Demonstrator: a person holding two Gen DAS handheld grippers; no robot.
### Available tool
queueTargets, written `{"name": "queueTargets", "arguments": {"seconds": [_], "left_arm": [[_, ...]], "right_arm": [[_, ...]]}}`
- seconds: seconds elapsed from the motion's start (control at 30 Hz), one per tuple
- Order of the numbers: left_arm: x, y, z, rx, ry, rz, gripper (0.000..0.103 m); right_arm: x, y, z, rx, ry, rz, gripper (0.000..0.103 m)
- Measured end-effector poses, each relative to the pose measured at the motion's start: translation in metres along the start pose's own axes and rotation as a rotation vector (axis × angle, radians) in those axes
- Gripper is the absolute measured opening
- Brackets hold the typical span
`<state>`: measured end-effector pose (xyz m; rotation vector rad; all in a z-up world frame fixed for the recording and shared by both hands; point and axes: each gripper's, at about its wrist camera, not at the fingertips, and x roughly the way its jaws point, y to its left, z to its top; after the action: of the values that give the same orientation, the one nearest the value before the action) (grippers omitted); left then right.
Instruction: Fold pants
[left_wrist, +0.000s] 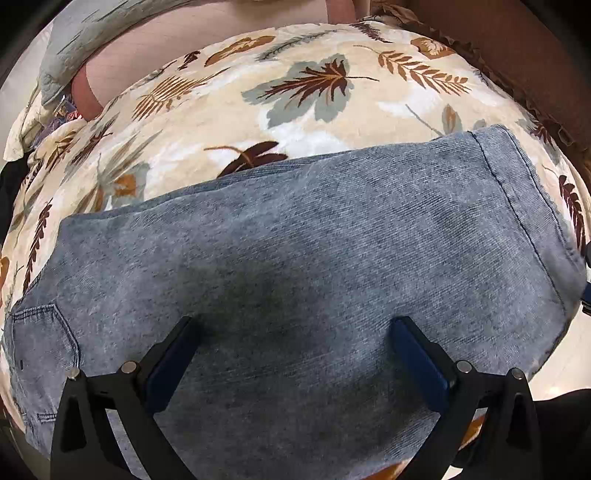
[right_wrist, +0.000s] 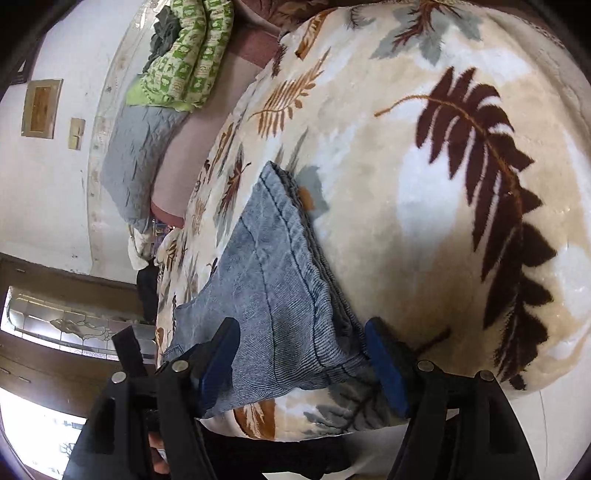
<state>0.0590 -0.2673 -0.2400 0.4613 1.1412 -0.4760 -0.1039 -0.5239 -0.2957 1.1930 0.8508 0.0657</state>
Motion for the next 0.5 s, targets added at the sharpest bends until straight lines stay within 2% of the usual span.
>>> {"name": "queueTargets", "arguments": {"seconds": [0.03, 0.1, 0.17, 0.27, 0.33, 0.4, 0.47, 0.5], "left_arm": [[0.001, -0.001, 0.001, 0.010, -0.003, 0.003, 0.103], [0.000, 0.000, 0.004, 0.013, 0.004, 0.000, 0.103], [-0.004, 0.003, 0.005, -0.002, 0.015, -0.005, 0.103], [-0.009, 0.006, 0.003, -0.007, 0.016, 0.016, 0.103], [-0.016, 0.009, 0.002, -0.012, -0.007, 0.037, 0.103], [-0.024, 0.014, 0.002, -0.020, -0.038, 0.052, 0.103], [-0.030, 0.020, 0.003, -0.027, -0.063, 0.069, 0.103], [-0.030, 0.024, 0.004, -0.030, -0.070, 0.076, 0.103]], "right_arm": [[0.002, 0.002, 0.000, -0.003, 0.007, 0.025, 0.051], [0.002, 0.010, 0.001, -0.031, 0.002, 0.074, 0.046], [-0.001, 0.015, 0.002, -0.058, -0.023, 0.056, 0.046], [0.001, 0.006, 0.003, -0.009, -0.017, 0.045, 0.046], [0.002, 0.003, 0.004, -0.003, -0.012, 0.011, 0.046], [-0.002, 0.000, 0.004, 0.010, -0.022, 0.015, 0.046], [-0.011, -0.002, 0.006, 0.014, -0.059, 0.018, 0.050], [-0.015, -0.002, 0.007, 0.017, -0.087, 0.003, 0.056]]}}
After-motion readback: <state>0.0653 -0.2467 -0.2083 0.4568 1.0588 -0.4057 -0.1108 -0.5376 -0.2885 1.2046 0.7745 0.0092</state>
